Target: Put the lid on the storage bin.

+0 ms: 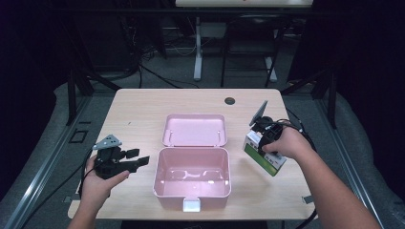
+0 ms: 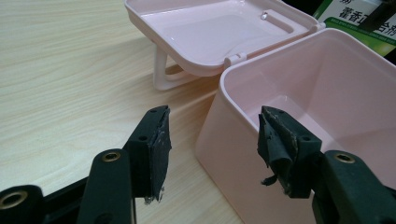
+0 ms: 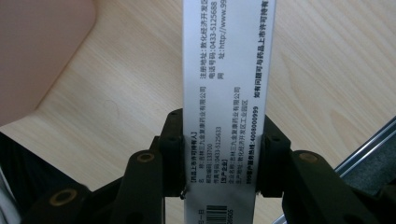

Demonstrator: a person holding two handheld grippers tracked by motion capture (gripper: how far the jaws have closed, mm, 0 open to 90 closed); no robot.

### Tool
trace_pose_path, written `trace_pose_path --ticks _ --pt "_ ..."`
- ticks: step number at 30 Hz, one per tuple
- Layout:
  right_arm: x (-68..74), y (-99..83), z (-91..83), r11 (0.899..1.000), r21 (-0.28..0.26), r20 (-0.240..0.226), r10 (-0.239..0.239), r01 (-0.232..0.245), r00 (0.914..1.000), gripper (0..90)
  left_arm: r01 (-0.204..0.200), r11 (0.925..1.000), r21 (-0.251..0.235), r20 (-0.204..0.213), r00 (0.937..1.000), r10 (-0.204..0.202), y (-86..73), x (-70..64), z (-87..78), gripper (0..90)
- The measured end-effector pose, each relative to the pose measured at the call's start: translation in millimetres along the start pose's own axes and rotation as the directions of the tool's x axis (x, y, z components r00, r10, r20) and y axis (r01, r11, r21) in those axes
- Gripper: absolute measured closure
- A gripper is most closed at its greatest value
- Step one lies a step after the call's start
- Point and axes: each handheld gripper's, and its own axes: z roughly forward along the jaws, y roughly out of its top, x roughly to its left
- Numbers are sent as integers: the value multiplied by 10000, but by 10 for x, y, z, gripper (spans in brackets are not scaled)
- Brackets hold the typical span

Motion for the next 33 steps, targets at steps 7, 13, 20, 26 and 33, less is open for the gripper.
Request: trace_pose_path --ticks 7,13,20,26,33 --pt "69 28 -158 9996 -83 31 -267 267 9996 615 24 10000 0 10 10000 -24 3 11 -14 440" --pt "143 48 -339 9983 -108 103 -578 579 9983 615 -8 10000 -30 -28 10000 8 4 13 -16 440" --pt "217 70 -516 9968 -143 126 -779 781 9969 615 -30 10000 -63 -11 10000 30 9 1 -24 439" --pt "264 81 -605 9957 -165 67 -906 907 9959 615 -34 9999 -107 -7 10000 34 9 12 -30 440" --pt "357 91 -703 9921 -165 114 -1241 1243 9922 615 1 10000 -78 -9 10000 -2 7 11 -21 440"
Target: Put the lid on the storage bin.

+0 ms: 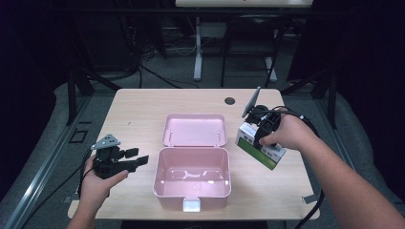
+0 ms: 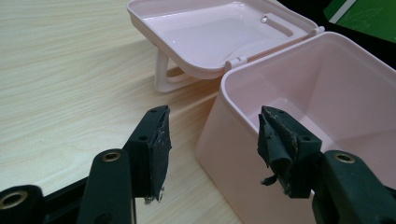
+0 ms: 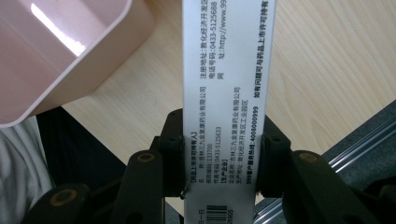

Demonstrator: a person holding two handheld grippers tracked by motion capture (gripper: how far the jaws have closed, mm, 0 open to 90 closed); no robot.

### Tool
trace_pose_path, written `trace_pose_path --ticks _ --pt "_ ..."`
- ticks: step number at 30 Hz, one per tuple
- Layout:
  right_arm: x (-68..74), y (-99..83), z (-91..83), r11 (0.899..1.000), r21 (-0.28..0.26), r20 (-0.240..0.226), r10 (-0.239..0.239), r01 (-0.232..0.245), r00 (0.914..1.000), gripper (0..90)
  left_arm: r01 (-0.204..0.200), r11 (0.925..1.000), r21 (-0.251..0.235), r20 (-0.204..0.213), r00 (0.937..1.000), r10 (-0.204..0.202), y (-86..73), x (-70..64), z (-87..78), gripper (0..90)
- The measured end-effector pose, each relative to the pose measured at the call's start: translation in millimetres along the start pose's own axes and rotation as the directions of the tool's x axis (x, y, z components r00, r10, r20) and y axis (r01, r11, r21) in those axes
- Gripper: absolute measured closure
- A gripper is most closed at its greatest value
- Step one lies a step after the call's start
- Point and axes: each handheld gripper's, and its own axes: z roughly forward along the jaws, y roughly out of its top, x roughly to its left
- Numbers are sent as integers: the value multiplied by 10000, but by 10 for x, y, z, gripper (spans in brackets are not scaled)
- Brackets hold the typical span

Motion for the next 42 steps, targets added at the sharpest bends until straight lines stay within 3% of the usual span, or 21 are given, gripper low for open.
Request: trace_pose_path --ticks 4,13,26,42 --pt "58 -3 -63 9989 -6 -10 -465 465 9989 615 3 10000 -15 -13 10000 -3 -1 1 1 439" --pt "185 -18 -261 9969 -197 -25 -762 761 9971 615 -5 10000 -87 -18 10000 5 3 -3 -14 440" --pt "382 38 -355 9905 -198 112 -1356 1358 9907 615 -2 9999 -158 -2 10000 2 5 0 -20 440" --pt "787 196 -356 9624 -288 9 -2702 2701 9628 616 37 9999 -136 -32 10000 -38 5 4 -23 440"
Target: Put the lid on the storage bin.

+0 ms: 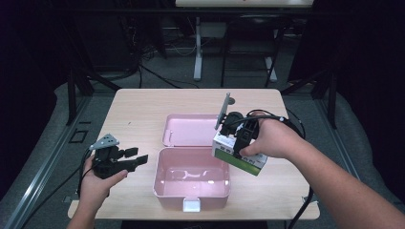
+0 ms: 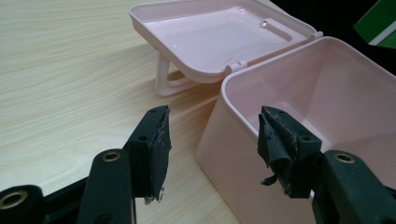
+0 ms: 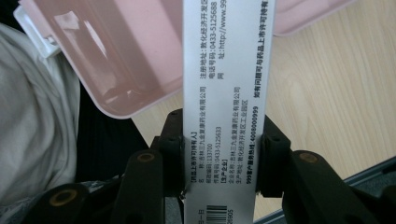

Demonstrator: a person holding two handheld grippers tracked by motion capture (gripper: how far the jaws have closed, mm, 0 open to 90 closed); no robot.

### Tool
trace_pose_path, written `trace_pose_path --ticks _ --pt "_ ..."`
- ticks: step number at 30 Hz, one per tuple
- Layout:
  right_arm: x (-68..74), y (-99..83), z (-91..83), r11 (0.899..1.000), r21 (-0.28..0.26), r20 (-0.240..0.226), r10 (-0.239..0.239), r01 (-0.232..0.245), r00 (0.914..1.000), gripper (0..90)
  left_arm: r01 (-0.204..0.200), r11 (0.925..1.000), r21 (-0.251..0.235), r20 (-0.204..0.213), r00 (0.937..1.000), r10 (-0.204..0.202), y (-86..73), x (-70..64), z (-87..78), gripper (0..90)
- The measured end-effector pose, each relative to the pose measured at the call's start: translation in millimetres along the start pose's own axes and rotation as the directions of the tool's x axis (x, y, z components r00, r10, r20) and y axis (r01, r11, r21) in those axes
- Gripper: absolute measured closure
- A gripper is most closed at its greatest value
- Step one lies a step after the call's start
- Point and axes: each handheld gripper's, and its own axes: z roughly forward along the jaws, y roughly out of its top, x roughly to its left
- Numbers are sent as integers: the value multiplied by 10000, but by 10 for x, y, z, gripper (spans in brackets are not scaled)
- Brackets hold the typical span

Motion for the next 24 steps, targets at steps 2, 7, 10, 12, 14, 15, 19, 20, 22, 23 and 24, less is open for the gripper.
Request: trace_pose_path --ticks 2,7,10,12,14,15,19,20,22,23,24 --pt "45 35 4 9999 5 -61 -155 155 9999 615 -8 10000 -47 31 10000 9 1 3 -3 440" --pt "143 122 28 9988 -1 -142 -498 498 9987 615 0 10000 -71 53 10000 1 2 5 -10 440" --pt "208 183 27 9973 0 -154 -731 731 9972 615 -8 10000 -54 79 10000 9 4 8 -13 440" --pt "239 211 27 9966 -20 -197 -818 818 9965 615 -2 10000 -87 46 10000 2 2 6 -8 440" --pt "283 250 32 9948 -52 -204 -1022 1021 9946 615 2 10000 -87 55 10000 -2 2 5 -7 440" --pt "301 262 33 9946 -31 -221 -1040 1039 9943 616 -2 10000 -90 53 10000 2 2 5 -8 440" --pt "393 321 48 9911 20 -311 -1333 1334 9906 615 10 10000 -78 71 10000 -10 3 9 -11 440" --pt "413 334 49 9900 8 -322 -1409 1410 9895 616 17 10000 -77 74 10000 -16 3 9 -11 440" --pt "448 359 50 9882 12 -341 -1531 1532 9876 616 10 10000 -89 54 10000 -10 2 8 -6 440" --pt "475 381 52 9871 -4 -364 -1598 1599 9865 615 8 10000 -86 55 10000 -8 2 7 -5 440" --pt "486 394 53 9862 -12 -373 -1658 1658 9855 615 9 10000 -78 56 10000 -9 2 5 -5 440"
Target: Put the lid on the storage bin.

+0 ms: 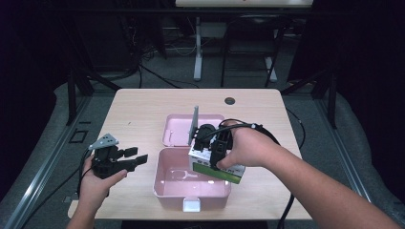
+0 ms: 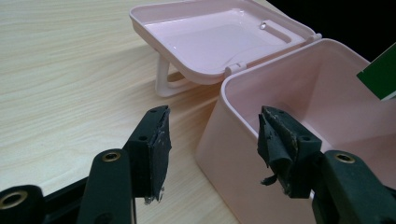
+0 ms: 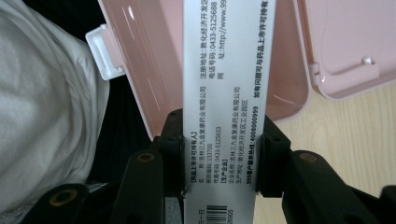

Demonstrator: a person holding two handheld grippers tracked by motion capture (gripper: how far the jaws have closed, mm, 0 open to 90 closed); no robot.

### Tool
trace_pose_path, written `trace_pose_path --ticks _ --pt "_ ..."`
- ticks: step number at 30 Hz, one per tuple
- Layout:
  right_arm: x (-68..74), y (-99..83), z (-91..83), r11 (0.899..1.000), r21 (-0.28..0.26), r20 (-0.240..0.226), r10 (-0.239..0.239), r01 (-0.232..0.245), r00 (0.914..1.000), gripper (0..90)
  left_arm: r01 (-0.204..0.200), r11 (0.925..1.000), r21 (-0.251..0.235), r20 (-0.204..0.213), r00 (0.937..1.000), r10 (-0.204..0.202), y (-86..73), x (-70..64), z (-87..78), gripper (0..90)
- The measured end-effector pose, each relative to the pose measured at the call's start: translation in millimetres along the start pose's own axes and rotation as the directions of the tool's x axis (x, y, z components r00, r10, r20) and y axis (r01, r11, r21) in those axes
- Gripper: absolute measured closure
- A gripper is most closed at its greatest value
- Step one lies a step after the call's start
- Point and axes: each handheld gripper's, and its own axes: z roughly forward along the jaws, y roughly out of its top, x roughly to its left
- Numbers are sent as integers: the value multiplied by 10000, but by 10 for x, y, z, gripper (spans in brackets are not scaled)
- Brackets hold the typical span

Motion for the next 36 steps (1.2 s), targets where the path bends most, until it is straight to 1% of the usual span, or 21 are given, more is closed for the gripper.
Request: trace_pose_path --ticks 7,13,15,20,25,29,36 --pt "76 122 42 9992 -48 -68 -402 402 9992 616 -50 10000 40 -2 10000 50 3 -2 -1 440" --pt "131 191 77 9983 -27 -152 -575 575 9982 615 -14 10000 24 50 10000 14 4 -1 -8 440" --pt "152 210 104 9978 -25 -186 -667 666 9976 615 -14 10000 22 -6 10000 14 5 -6 -7 440" --pt "200 227 149 9951 113 -108 -984 986 9951 616 -28 10000 -1 13 10000 28 2 -1 0 439" --pt "221 224 185 9947 83 -189 -1025 1027 9946 616 -38 10000 5 19 10000 38 2 -6 4 440" --pt "246 217 237 9931 93 -222 -1168 1170 9929 615 -34 10000 26 22 10000 34 1 -7 7 440" --pt "282 227 248 9890 93 -162 -1472 1474 9890 616 -33 10000 31 4 10000 33 -3 -10 18 440"
